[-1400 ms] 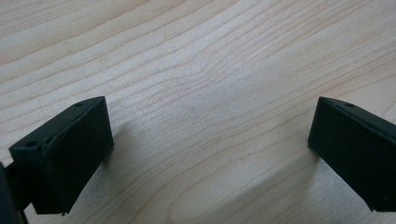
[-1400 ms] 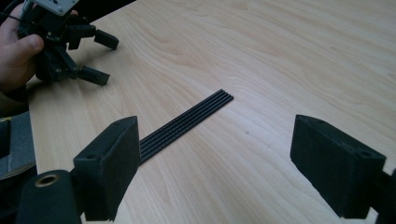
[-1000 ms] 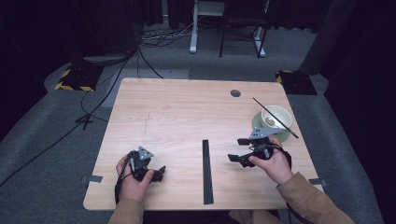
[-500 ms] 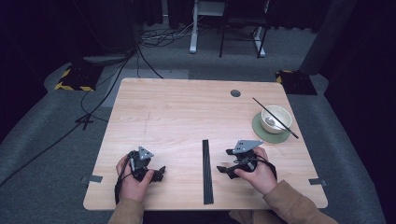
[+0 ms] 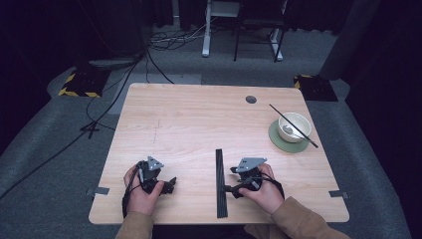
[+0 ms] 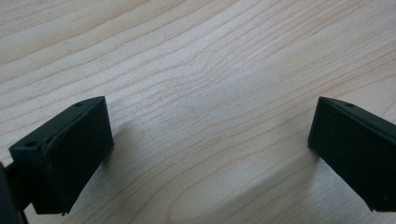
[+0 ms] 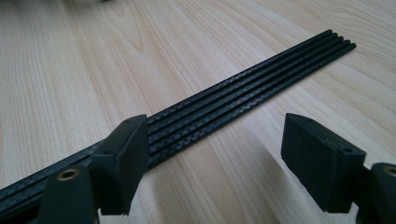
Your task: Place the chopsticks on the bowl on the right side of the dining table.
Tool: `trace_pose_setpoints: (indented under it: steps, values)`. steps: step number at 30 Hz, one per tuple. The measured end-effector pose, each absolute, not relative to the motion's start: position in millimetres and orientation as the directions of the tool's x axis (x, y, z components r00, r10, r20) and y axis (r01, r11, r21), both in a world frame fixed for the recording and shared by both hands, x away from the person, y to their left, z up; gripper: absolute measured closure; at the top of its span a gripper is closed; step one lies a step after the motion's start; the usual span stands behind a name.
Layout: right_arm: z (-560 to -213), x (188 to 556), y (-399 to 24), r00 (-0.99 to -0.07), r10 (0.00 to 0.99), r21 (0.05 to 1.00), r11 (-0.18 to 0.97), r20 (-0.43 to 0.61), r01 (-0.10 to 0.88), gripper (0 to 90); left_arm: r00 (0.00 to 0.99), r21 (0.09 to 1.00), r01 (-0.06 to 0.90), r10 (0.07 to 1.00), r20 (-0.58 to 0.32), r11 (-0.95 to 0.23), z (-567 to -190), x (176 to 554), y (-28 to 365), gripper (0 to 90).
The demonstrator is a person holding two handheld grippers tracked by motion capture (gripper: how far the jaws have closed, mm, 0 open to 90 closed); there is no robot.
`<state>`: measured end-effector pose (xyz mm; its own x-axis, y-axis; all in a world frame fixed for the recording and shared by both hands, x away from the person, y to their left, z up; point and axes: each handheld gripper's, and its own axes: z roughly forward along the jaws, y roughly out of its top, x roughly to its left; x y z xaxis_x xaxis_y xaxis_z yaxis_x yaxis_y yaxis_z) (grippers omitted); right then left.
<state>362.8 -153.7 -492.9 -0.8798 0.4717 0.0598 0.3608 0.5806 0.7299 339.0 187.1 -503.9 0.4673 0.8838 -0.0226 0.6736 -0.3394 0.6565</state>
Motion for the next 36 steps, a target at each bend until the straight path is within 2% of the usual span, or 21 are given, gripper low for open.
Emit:
trace_pose_setpoints:
  steps: [5,8,14,17,22,36]
  values:
    - [-495,363,-152,-0.884,0.466,0.727,0.591,0.044,0.348,24.4,0.467,0.656,0.674,0.884,-0.022,-0.339,-504,339,187,0.1]
    - [-494,360,-151,-0.872,0.486,0.712,0.591,0.062,0.380,24.4,0.467,0.657,0.673,0.884,-0.022,-0.339,-504,339,187,0.1]
    - [-496,360,-150,-0.871,0.487,0.714,0.588,0.063,0.380,24.4,0.468,0.656,0.674,0.883,-0.023,-0.340,-504,339,187,0.1]
    - [-497,362,-152,-0.884,0.467,0.712,0.609,0.034,0.349,24.3,0.466,0.657,0.673,0.884,-0.022,-0.339,-504,339,187,0.1]
    - [-497,361,-152,-0.875,0.481,0.714,0.594,0.055,0.372,24.7,0.467,0.657,0.673,0.884,-0.022,-0.339,-504,339,187,0.1]
    - [-497,366,-166,-0.857,0.515,0.711,0.591,0.030,0.380,29.1,0.467,0.657,0.673,0.884,-0.022,-0.339,-504,339,187,0.1]
